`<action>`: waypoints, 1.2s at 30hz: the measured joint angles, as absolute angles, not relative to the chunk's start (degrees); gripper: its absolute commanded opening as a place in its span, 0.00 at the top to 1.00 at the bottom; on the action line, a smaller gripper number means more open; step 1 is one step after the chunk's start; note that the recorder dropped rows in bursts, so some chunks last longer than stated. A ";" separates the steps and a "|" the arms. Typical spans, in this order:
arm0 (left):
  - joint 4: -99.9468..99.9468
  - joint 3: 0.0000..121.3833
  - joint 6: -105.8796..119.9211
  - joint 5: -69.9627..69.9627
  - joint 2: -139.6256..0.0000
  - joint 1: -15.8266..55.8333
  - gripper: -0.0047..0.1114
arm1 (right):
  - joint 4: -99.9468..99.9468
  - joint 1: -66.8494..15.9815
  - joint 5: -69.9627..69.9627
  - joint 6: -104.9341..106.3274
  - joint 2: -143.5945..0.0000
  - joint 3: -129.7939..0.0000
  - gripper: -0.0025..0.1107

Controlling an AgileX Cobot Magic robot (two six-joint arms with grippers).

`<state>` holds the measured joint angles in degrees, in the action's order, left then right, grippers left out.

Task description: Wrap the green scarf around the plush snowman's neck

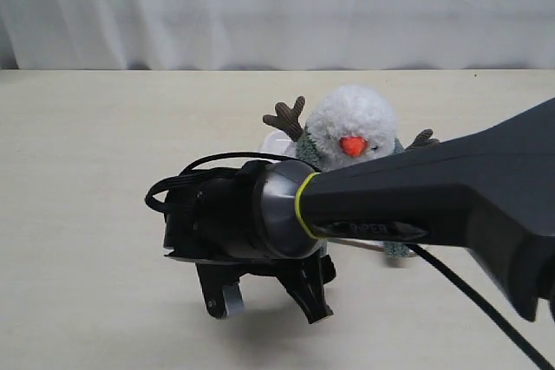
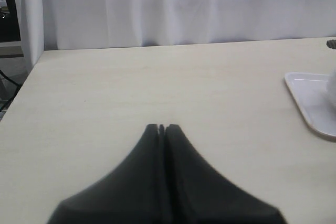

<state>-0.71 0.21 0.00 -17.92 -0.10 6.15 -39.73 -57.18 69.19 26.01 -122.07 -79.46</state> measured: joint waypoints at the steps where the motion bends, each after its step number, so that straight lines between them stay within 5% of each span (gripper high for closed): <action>1: -0.71 0.21 0.00 -17.92 -0.10 6.15 0.96 | -39.73 -57.44 69.19 25.48 -121.59 -79.46 0.51; 9: -0.71 0.21 0.00 -17.92 -0.10 6.15 0.96 | -37.76 -58.03 69.29 23.35 -115.23 -79.46 0.71; 28: -0.71 0.21 0.00 -17.92 -0.10 6.15 0.96 | -23.26 -58.03 62.52 22.61 -102.45 -79.41 0.71; 33: -0.71 0.21 0.00 -17.92 -0.10 6.15 0.96 | -32.13 -58.03 57.43 6.33 -102.45 -79.41 0.72; 36: -0.71 0.21 0.00 -17.92 -0.10 6.15 0.96 | -39.49 -57.71 54.48 -7.69 -102.45 -79.41 0.83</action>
<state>-0.71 0.21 0.00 -17.92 -0.10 6.15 -39.49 -57.71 54.48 -7.69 -102.45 -79.41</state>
